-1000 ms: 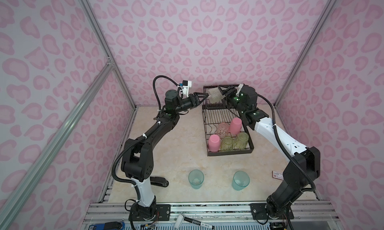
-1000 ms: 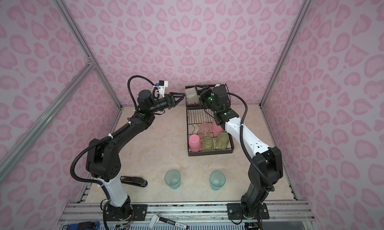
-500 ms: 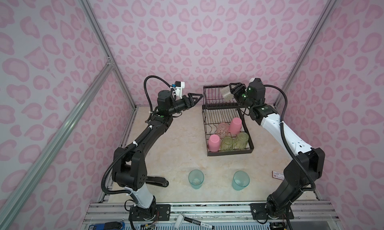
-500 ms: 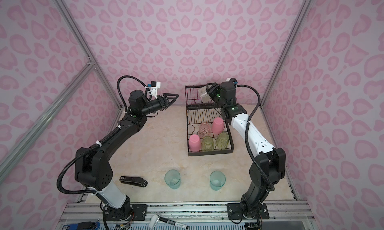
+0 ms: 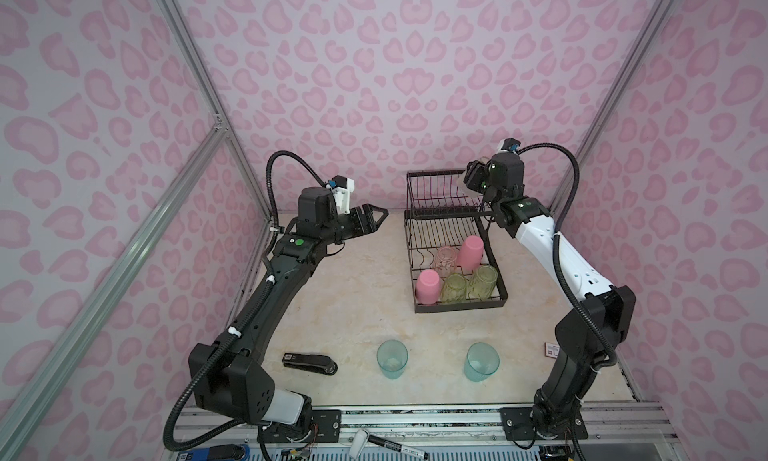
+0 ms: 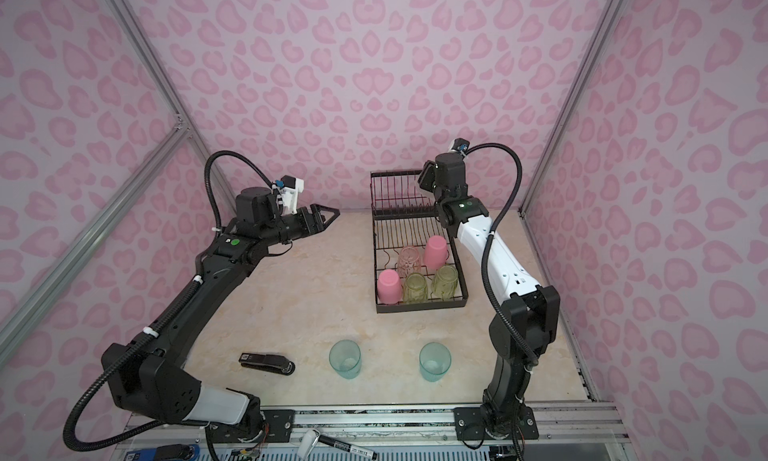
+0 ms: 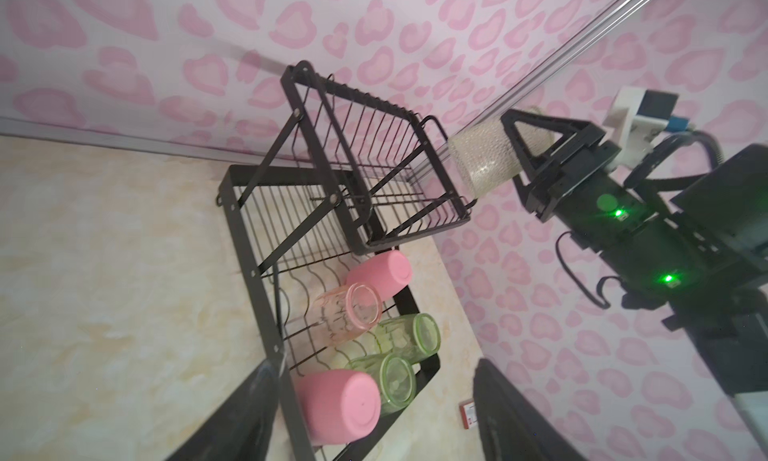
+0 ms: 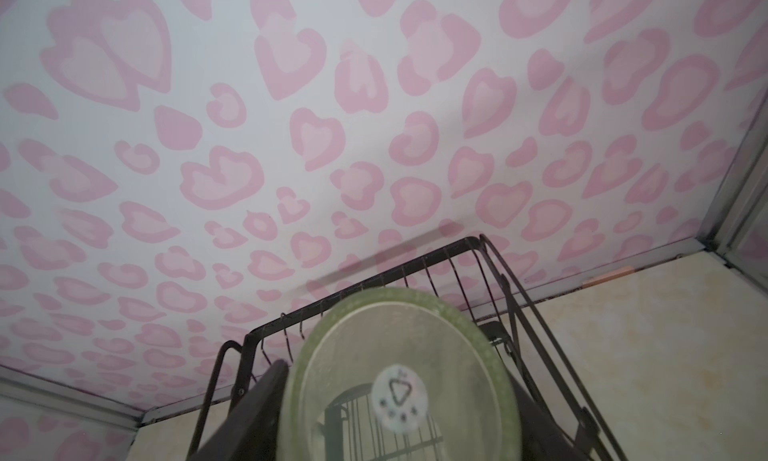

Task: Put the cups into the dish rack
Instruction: 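Carry the pale green cup over the rack's upper tier with the right gripper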

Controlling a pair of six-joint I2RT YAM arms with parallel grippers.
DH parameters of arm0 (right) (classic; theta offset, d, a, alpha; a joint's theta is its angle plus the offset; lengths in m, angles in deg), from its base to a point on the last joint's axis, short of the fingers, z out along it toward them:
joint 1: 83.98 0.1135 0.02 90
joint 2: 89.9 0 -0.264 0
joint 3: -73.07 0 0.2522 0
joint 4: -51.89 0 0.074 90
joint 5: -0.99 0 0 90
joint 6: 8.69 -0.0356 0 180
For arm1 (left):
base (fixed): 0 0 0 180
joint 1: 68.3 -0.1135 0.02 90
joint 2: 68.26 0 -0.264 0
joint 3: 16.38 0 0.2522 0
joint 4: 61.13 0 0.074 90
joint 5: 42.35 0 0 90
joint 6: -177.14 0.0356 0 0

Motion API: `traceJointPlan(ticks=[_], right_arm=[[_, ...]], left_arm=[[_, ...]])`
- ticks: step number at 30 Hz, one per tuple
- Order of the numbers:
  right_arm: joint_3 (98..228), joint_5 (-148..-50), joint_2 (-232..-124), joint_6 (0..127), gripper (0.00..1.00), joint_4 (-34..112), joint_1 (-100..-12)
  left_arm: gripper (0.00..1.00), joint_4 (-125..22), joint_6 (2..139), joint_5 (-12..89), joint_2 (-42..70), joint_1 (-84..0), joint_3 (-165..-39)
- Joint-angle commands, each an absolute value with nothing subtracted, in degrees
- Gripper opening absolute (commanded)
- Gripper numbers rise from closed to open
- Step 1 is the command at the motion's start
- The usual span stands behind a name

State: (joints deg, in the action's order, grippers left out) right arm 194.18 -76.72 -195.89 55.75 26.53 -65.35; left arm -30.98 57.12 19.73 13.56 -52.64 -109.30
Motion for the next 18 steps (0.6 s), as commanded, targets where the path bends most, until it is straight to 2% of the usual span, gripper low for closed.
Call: traceJointPlan(ticks=[1, 10, 18], right_arm=[[196.63, -71.75, -198.8, 65.37, 0.51, 27.53, -64.68], [202.19, -65.02, -206.57, 76.44, 0.51, 30.57, -63.77], [206.38, -62.82, -211.66, 79.43, 0.51, 29.28, -64.47]], left_arm=[[0.76, -26.56, 63.08, 24.69, 11.39, -52.7, -105.64], [0.75, -27.99, 65.12, 24.98, 11.21, -52.25, -102.5], [0.75, -28.13, 66.2, 24.73, 10.84, -52.02, -101.16]])
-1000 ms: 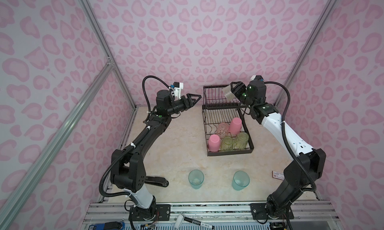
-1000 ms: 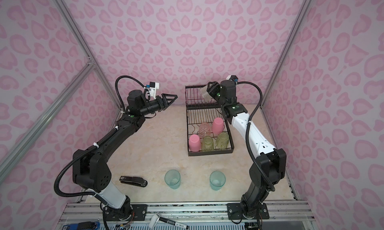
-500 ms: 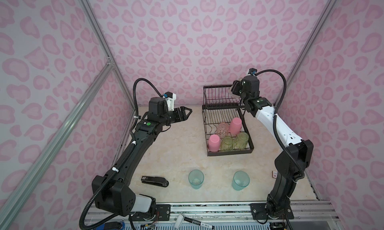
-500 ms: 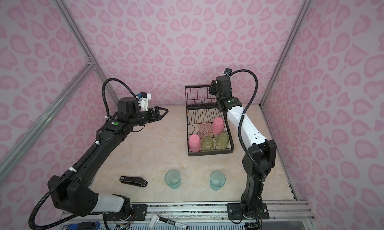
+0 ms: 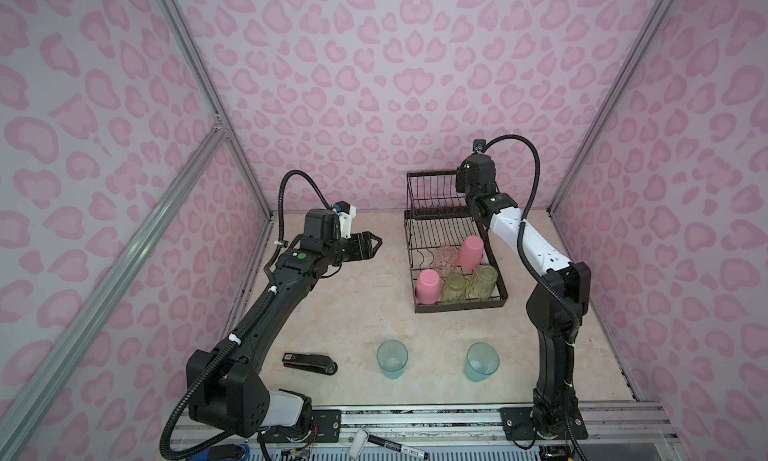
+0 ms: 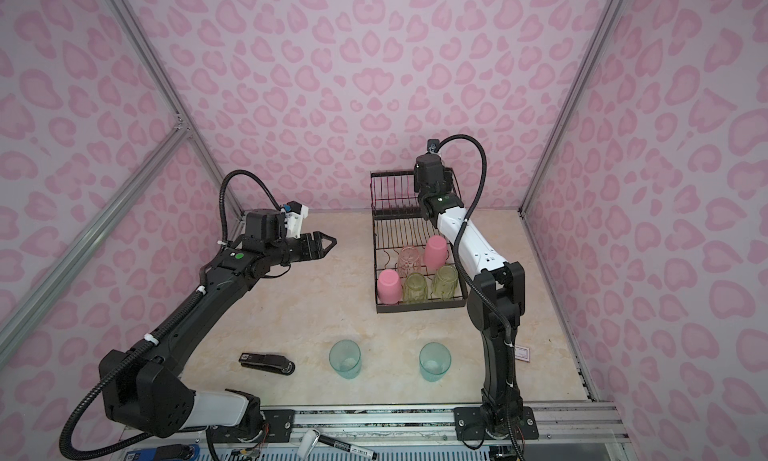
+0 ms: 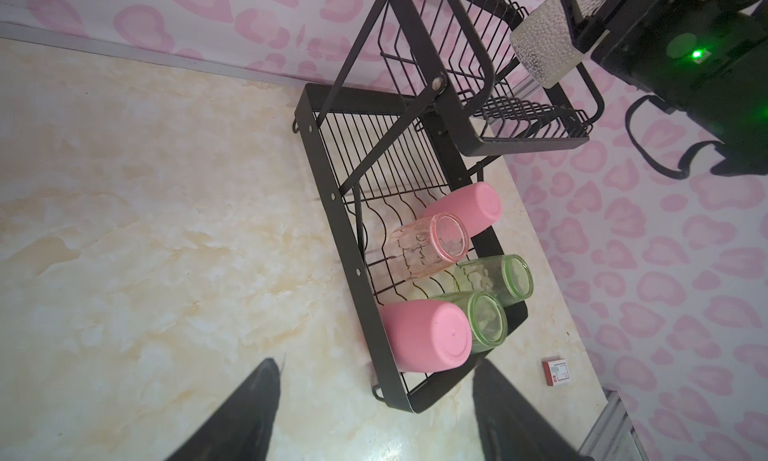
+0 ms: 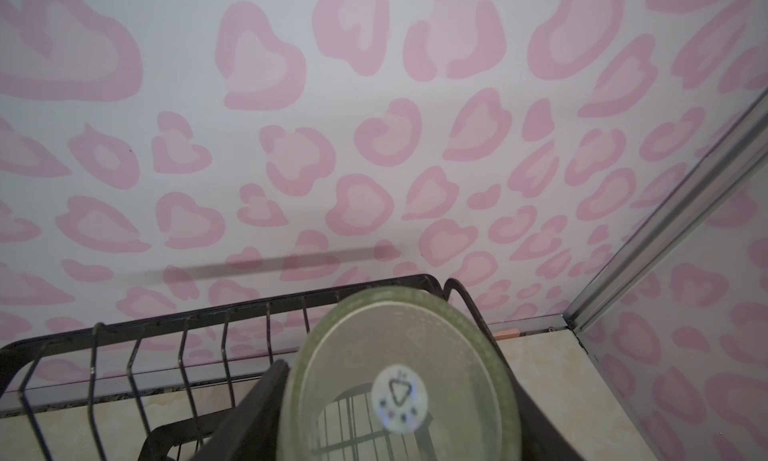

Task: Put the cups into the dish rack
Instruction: 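Carry the pale green cup over the rack's upper tier with the right gripper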

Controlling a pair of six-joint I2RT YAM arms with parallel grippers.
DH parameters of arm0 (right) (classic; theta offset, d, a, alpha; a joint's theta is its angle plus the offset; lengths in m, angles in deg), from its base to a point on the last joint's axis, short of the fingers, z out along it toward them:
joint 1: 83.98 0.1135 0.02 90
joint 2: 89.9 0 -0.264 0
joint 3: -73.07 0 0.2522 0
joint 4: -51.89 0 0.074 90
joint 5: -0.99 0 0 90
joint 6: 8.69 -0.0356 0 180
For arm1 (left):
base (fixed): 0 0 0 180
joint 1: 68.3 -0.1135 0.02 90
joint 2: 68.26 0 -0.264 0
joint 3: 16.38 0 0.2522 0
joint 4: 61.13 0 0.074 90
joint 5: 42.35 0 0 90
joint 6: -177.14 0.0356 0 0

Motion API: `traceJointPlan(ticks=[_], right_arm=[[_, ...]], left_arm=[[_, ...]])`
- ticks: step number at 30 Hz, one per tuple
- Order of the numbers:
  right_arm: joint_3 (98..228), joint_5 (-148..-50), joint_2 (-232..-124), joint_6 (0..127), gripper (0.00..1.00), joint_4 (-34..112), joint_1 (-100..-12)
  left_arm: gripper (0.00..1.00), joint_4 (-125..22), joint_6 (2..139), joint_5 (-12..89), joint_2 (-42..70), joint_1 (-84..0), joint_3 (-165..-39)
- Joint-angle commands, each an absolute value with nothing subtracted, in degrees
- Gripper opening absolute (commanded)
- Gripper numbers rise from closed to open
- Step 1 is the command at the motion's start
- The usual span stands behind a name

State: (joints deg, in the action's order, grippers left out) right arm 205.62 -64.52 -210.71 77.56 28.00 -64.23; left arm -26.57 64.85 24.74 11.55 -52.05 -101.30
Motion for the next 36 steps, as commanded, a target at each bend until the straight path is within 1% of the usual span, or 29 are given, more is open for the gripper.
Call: traceJointPlan(ticks=[1, 15, 19, 22, 24, 31, 34, 36], right_arm=[[206.37, -62.75, -211.95, 79.54, 0.51, 29.3, -64.46], [203.03, -62.95, -213.38, 77.72, 0.51, 30.96, -65.91], [199.71, -63.15, -212.42, 77.06, 0.52, 32.97, -66.06], [198.59, -63.36, -212.24, 76.79, 0.54, 33.45, -66.06], [197.86, -63.35, -211.98, 76.74, 0.57, 33.72, -66.06], [196.34, -64.22, -209.6, 75.96, 0.73, 33.82, -66.1], [196.31, -64.58, -208.38, 75.61, 0.82, 33.49, -66.06], [197.42, -65.18, -208.16, 75.5, 0.86, 32.15, -66.05]], left_arm=[[0.75, -28.2, 66.22, 24.63, 10.92, -51.99, -101.2], [0.75, -28.6, 65.93, 24.53, 12.16, -52.04, -101.31], [0.75, -28.76, 65.71, 24.46, 12.46, -52.04, -101.42], [0.75, -28.76, 65.69, 24.36, 12.63, -52.04, -101.43], [0.75, -28.84, 65.65, 24.36, 12.56, -52.04, -101.38], [0.75, -28.84, 65.69, 24.43, 12.6, -52.04, -101.42], [0.76, -28.84, 65.69, 24.45, 12.6, -51.96, -101.4], [0.76, -28.78, 65.67, 24.45, 12.6, -52.01, -101.42]])
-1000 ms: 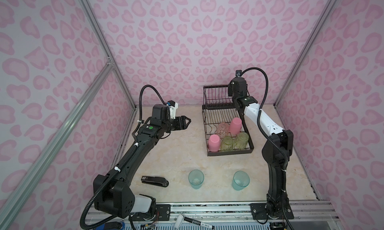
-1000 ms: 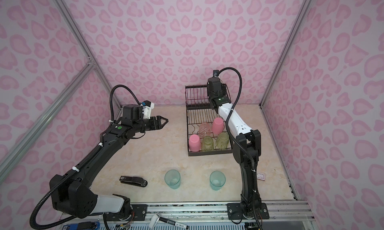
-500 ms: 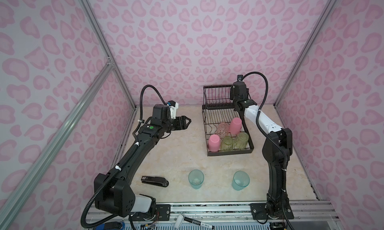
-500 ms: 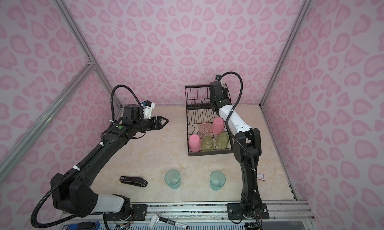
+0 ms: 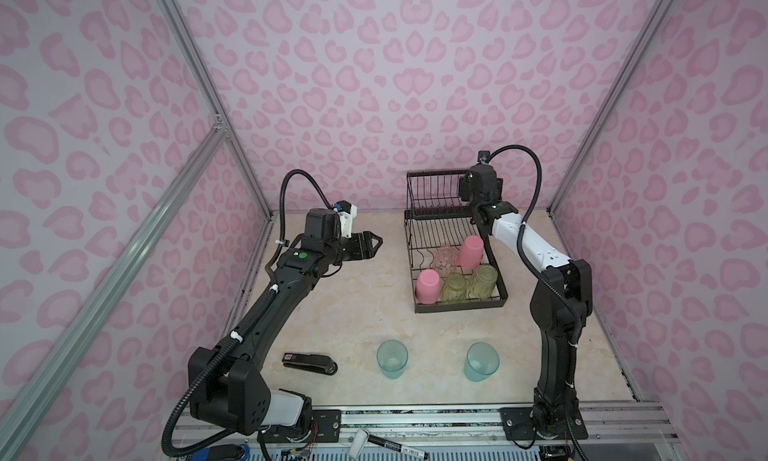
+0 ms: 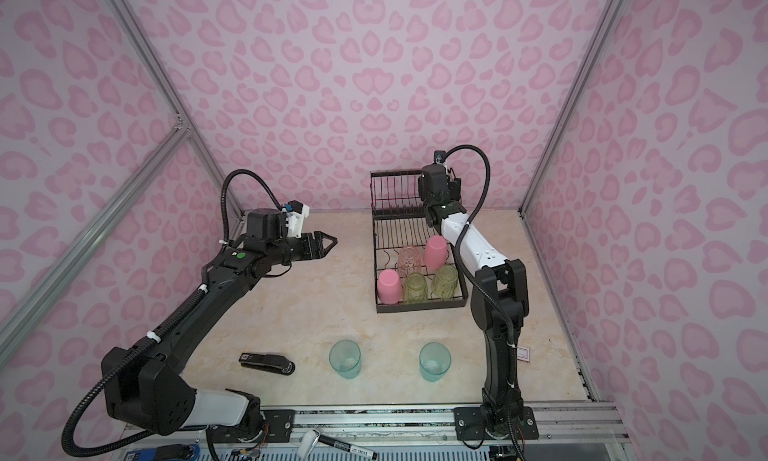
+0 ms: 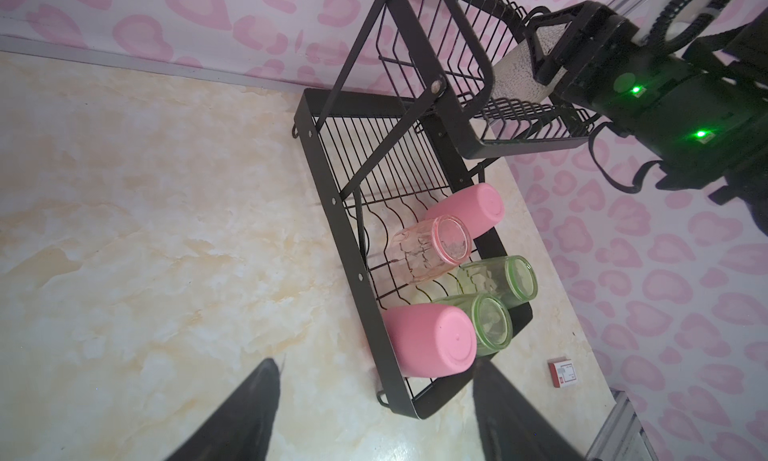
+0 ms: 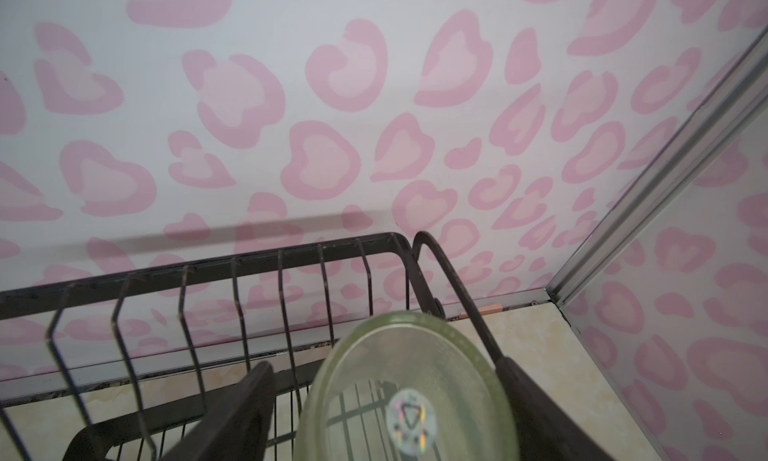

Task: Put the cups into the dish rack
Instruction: 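Carry the pale green cup over the rack's upper tier with the right gripper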

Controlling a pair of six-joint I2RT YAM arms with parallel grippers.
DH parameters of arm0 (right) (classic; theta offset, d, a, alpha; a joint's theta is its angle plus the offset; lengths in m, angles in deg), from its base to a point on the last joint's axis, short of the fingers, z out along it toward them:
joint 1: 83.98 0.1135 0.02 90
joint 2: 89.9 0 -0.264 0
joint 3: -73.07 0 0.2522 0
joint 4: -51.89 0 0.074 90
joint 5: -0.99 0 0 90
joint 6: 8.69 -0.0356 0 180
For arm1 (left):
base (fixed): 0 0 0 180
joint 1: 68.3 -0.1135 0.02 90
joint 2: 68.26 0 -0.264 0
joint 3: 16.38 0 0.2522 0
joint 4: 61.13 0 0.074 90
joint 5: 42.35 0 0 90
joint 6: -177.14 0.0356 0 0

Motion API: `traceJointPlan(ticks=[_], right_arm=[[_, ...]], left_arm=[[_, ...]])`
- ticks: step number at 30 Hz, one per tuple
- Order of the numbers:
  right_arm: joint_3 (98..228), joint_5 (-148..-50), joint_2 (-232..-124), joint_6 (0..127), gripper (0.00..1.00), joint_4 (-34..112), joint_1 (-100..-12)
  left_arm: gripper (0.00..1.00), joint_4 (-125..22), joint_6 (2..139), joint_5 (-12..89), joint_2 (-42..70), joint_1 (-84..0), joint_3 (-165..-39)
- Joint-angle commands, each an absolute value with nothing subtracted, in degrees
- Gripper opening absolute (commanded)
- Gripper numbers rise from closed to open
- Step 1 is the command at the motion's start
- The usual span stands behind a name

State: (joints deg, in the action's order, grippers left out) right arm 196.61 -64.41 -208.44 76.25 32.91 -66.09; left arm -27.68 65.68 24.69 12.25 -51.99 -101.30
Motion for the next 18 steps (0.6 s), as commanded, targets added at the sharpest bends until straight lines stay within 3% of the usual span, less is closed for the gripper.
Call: traceJointPlan(ticks=[1, 10, 18], right_arm=[[197.92, -65.4, -208.2, 75.34, 0.87, 31.73, -66.07], [199.74, -66.54, -206.44, 74.81, 0.89, 29.47, -66.06], [194.5, -68.39, -197.96, 72.38, 0.87, 27.98, -66.08]], left_arm=[[0.76, -28.77, 65.63, 24.45, 12.6, -52.02, -101.37], [0.76, -28.52, 65.87, 25.22, 12.5, -52.02, -101.32], [0.76, -26.73, 65.86, 27.14, 13.28, -51.8, -101.41]])
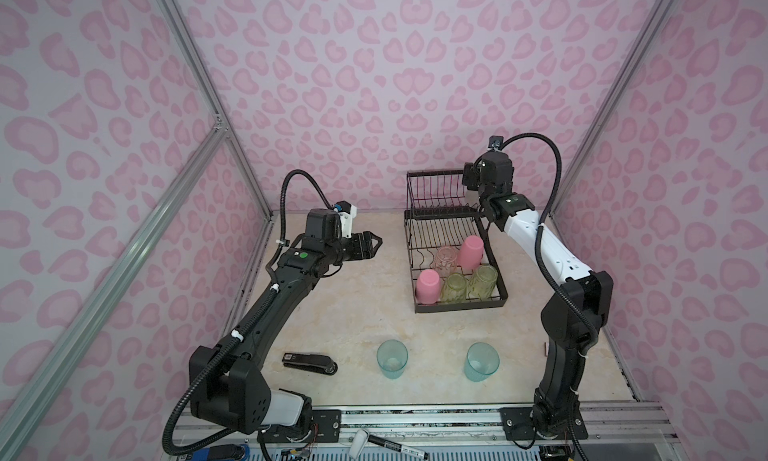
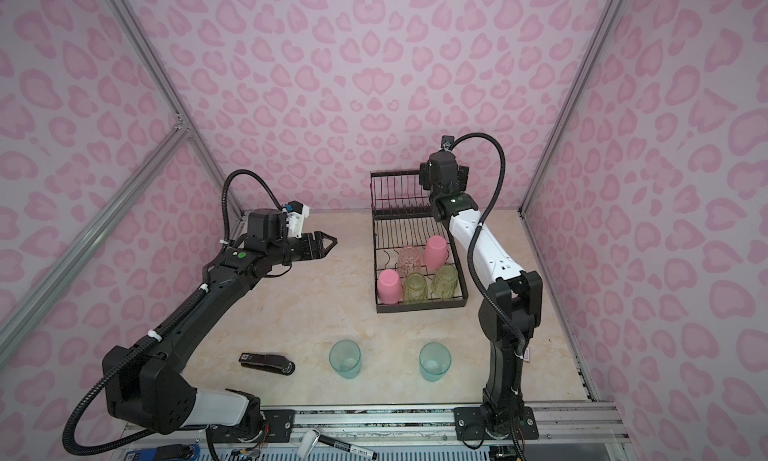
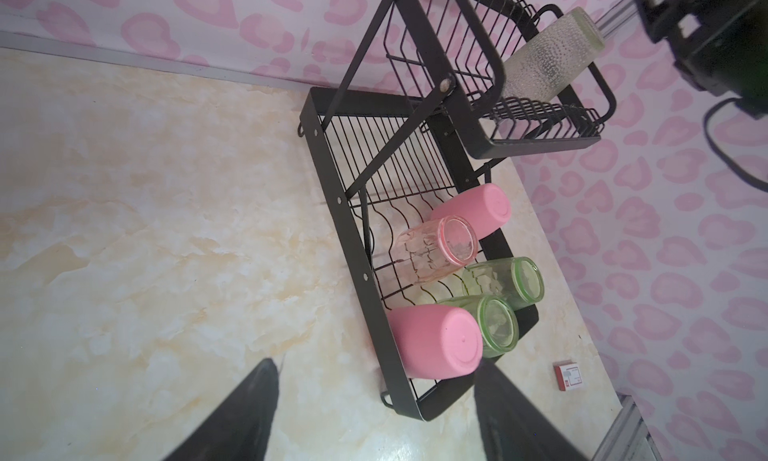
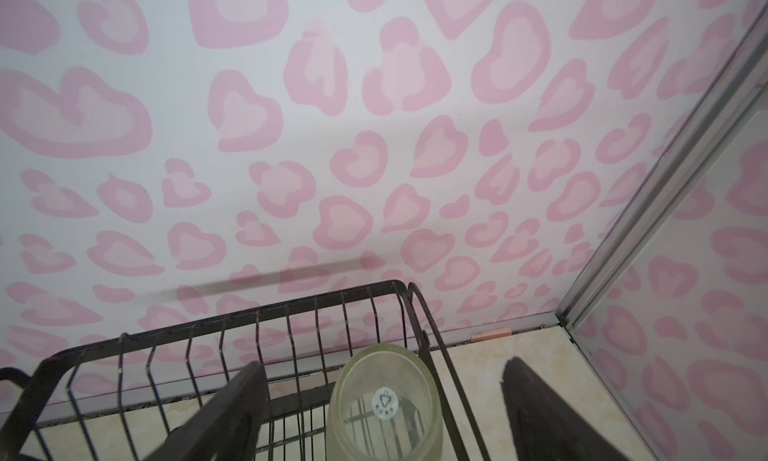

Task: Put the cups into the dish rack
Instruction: 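Carry the pale green cup over the rack's upper tier with the right gripper, then release the pale green cup on the upper tier and withdraw the right gripper, then reach the left gripper down to the teal cup nearest the stapler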

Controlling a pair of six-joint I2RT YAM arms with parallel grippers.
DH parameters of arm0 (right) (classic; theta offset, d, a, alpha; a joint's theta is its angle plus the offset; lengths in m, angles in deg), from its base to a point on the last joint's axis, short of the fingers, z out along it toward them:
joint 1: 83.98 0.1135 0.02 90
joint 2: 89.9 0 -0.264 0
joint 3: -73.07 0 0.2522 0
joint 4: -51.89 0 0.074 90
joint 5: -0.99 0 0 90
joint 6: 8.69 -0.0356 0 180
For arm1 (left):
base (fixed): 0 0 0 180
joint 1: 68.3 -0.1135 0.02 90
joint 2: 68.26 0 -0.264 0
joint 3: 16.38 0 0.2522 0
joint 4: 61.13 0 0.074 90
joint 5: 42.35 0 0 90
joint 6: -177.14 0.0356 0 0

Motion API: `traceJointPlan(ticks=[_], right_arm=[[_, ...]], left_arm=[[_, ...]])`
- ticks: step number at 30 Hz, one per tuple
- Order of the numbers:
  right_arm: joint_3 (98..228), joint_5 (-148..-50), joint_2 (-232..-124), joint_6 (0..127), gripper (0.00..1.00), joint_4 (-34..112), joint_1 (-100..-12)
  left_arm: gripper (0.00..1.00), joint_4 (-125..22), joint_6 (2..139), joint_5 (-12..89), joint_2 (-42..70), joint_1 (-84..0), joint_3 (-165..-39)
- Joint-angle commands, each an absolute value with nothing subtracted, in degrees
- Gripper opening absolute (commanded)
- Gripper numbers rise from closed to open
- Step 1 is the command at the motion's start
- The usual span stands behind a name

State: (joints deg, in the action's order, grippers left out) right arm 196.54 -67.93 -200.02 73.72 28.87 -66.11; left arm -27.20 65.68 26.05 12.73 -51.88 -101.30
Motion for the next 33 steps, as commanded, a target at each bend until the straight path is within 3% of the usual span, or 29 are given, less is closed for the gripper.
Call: traceJointPlan(ticks=[1, 17, 23, 33], right_arm=[[193.66, -68.52, -196.83, 72.03, 0.87, 27.45, -66.05], [166.76, -72.69, -172.49, 64.59, 0.78, 22.55, -66.79], [155.1, -76.69, -163.9, 60.84, 0.76, 24.23, -66.59], [144.94, -78.33, -158.7, 58.67, 0.75, 25.58, -61.18]], left_arm=[[0.76, -26.27, 66.03, 27.53, 13.46, -51.68, -101.72], [0.72, -5.92, 70.07, 36.39, 11.71, -45.54, -105.43], [0.69, 3.27, 70.92, 45.47, 7.2, -39.08, -102.39], [0.65, 8.17, 66.22, 50.36, 3.9, -27.81, -94.64]])
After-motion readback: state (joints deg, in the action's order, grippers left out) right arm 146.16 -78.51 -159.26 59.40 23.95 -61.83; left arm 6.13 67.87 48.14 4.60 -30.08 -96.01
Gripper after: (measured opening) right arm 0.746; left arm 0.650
